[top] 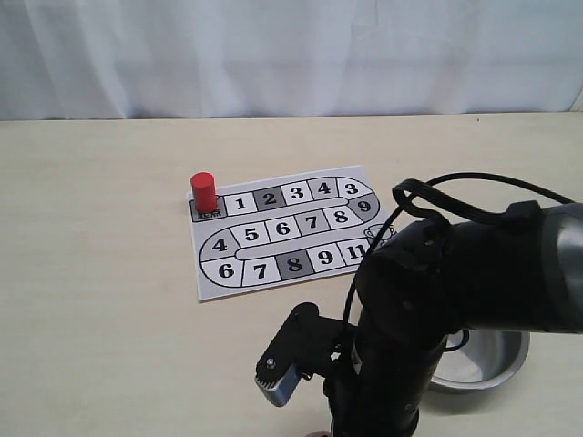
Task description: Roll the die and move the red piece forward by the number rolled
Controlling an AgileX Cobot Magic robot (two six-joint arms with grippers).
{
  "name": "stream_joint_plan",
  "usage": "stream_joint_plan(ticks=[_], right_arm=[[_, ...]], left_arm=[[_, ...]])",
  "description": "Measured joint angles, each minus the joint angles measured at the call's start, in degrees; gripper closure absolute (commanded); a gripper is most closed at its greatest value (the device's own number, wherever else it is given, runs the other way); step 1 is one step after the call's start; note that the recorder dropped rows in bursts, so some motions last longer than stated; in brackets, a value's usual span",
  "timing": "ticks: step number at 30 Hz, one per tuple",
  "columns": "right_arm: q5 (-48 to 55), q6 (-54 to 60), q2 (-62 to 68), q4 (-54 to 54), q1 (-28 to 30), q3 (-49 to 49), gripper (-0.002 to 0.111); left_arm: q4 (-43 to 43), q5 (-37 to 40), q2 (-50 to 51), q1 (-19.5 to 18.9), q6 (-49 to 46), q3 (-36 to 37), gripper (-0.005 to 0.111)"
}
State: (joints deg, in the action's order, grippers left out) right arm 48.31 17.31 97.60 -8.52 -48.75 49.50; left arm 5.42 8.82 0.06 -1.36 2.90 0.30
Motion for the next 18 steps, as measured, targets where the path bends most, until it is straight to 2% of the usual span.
stream_joint_plan(ticks=[8, 13, 18], right_arm=[[3.8, 0.0, 0.0, 2.1, 0.0, 0.8, 0.104], [6.2, -3.1, 0.0, 6.9, 0.0, 5.3, 0.104], [4.0, -7.4, 0.0, 11.5, 0.0, 10.3, 0.104]], left_arm=[[0.0, 0.0, 0.0, 0.0, 0.0, 0.0, 0.107], [0.0, 0.0, 0.0, 0.0, 0.0, 0.0, 0.107], [0.0, 0.0, 0.0, 0.0, 0.0, 0.0, 0.107]])
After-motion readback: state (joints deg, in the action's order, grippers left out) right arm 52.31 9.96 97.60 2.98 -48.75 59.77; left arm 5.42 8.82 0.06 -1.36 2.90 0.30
